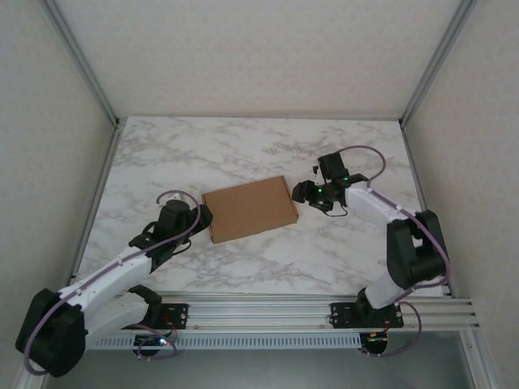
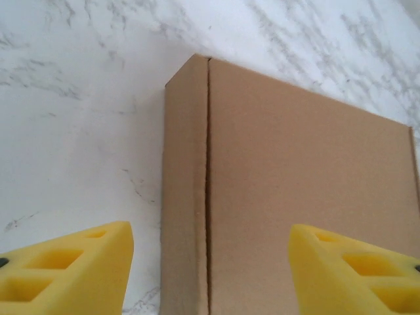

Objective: Fold the paper box

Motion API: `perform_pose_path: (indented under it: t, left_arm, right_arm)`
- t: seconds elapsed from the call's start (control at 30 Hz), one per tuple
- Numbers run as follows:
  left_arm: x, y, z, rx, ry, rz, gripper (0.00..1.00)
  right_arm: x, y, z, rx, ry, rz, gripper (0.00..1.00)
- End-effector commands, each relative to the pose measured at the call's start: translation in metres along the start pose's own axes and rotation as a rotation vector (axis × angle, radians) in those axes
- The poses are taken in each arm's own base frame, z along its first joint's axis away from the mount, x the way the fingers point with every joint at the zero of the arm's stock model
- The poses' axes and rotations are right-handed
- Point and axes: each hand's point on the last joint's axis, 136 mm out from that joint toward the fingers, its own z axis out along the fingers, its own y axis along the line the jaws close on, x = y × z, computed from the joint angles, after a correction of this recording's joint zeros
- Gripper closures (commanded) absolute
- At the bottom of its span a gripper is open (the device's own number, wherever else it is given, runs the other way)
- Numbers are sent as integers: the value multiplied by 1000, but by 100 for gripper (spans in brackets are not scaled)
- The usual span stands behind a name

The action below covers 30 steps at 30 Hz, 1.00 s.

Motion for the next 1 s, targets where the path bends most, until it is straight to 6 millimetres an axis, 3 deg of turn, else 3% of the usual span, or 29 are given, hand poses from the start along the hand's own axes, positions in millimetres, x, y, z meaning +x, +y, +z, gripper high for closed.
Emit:
perform_pose_path:
  t: [0.0, 0.2, 0.37, 0.73, 0.97]
  left_arm:
    - [0, -18, 10, 110, 25, -36, 39]
    - [9, 0, 38, 53, 72, -94, 50]
    - [14, -6, 61, 40, 130, -108, 56]
    - [-23, -41, 127, -41, 151, 4, 60]
    - [-34, -46, 155, -82, 153, 32, 62]
  right_arm:
    - [-9, 9, 13, -15, 6, -27, 38]
    - [-8, 11, 38, -27, 47, -18, 48]
    - [-2, 12, 47, -27, 58, -22, 59]
    - [-22, -9, 37, 90, -27, -17, 65]
    - [-43, -24, 43, 103, -39, 17, 66]
